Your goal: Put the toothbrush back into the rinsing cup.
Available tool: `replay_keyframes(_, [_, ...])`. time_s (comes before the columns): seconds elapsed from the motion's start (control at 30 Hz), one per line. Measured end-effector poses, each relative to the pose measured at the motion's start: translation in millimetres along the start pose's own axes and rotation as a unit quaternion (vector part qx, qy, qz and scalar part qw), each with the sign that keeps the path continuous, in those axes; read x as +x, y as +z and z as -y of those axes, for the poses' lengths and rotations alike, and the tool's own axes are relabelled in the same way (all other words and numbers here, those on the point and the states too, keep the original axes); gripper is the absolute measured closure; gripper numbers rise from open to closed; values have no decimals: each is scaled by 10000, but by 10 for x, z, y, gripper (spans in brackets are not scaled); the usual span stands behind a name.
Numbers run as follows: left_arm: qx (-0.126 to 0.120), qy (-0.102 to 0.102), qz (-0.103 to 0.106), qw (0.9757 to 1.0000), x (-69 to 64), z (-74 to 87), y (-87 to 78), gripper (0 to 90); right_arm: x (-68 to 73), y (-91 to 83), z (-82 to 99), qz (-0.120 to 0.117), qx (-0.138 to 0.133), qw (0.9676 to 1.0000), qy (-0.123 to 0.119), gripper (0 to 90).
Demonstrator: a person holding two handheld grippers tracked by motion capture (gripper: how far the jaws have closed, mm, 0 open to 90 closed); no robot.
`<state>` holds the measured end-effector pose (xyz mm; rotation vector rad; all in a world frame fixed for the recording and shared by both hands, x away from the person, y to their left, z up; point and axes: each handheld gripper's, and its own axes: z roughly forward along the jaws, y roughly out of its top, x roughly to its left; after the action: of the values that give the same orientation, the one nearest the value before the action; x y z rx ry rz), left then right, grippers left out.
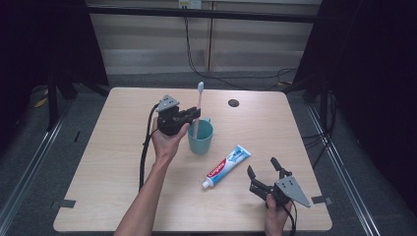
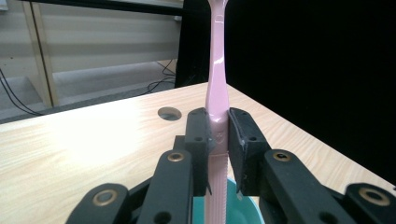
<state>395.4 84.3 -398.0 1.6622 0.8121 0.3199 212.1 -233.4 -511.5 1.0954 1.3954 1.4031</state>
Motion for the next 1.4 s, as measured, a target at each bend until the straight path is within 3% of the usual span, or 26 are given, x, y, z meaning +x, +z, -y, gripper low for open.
replay_keyframes(0.17, [-3, -51, 70, 10000, 5, 66, -29, 787, 1, -1, 0, 0, 4, 10000, 6, 133])
replay_keyframes(0.3, [47, -251, 150, 9996, -3, 149, -22, 786, 1, 0, 0, 3, 4, 10000, 7, 133])
replay_keyframes(0.43, [179, -157, 85, 9997, -39, 243, -18, 782, 2, 1, 0, -3, -4, 10000, 12, 133])
replay_keyframes(0.67, [118, -223, 78, 9997, -18, 271, -62, 749, 2, 1, 0, -3, -3, 10000, 11, 133])
replay_keyframes(0.87, [100, -68, 107, 9999, -2, 249, -145, 679, 1, 1, 0, 0, -1, 10000, 8, 132])
replay_keyframes(1.07, [-90, 32, -65, 9999, 3, 255, -251, 488, 2, 1, 0, 2, 0, 10000, 11, 132])
replay_keyframes(1.17, [-121, 56, -114, 9998, 2, 259, -298, 462, 1, 1, 0, 3, -2, 10000, 7, 132])
replay_keyframes(1.2, [-112, 99, -68, 9999, 11, 260, -309, 465, 1, 1, 0, 4, -1, 10000, 8, 132])
replay_keyframes(1.27, [-27, 251, -164, 9995, 15, 268, -324, 450, 2, 1, 0, 5, -3, 10000, 10, 132])
replay_keyframes(1.33, [29, 234, -120, 9996, 18, 276, -340, 486, 2, 1, 0, 6, -2, 10000, 8, 132])
replay_keyframes(1.4, [-44, 254, -234, 9994, 27, 288, -402, 483, 1, 1, 0, 8, -2, 10000, 9, 132])
